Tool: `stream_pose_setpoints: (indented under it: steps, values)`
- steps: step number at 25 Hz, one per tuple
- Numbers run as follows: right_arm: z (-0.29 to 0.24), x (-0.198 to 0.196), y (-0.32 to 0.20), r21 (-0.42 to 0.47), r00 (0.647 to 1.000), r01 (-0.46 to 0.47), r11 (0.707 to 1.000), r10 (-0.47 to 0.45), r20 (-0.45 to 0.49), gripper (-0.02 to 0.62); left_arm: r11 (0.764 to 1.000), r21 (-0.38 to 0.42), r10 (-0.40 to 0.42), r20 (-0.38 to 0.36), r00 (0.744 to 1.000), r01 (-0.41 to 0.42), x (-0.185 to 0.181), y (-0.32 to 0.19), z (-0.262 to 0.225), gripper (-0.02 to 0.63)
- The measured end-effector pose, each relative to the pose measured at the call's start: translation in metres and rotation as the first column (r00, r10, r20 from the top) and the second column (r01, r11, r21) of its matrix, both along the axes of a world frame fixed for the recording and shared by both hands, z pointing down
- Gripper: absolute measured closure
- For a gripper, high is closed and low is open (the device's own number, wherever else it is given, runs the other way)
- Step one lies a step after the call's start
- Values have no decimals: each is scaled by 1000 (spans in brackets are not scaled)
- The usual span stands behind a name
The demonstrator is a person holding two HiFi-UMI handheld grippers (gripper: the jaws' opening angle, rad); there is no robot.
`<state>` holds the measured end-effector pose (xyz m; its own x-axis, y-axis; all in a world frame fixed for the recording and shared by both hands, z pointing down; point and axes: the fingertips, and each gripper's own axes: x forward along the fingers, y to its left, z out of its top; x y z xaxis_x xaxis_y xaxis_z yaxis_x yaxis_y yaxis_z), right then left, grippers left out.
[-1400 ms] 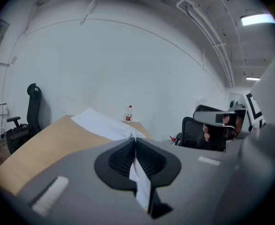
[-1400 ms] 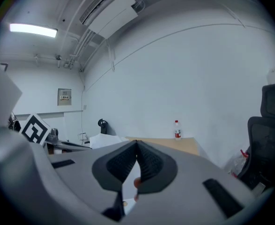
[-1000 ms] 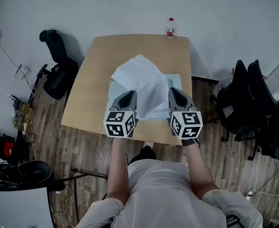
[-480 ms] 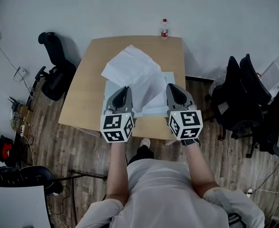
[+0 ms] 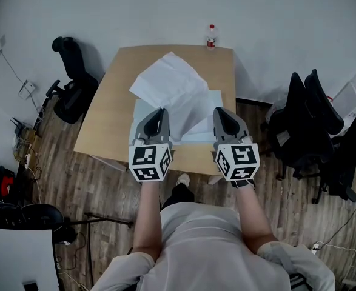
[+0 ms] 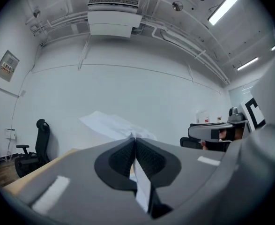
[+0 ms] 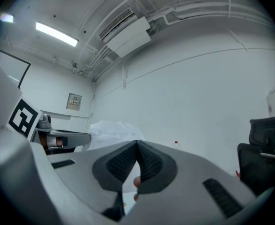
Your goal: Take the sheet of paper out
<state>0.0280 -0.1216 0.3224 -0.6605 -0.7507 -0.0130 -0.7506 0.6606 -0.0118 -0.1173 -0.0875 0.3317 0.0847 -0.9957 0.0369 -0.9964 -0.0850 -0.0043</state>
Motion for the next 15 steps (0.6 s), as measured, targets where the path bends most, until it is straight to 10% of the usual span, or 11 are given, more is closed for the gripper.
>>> stream_pose_setpoints:
  steps: [15]
  values:
    - [23,12,-4,-45,999,-41,998,40,-19,584,998,-64,25,22,999,-24,3,-11,24,592]
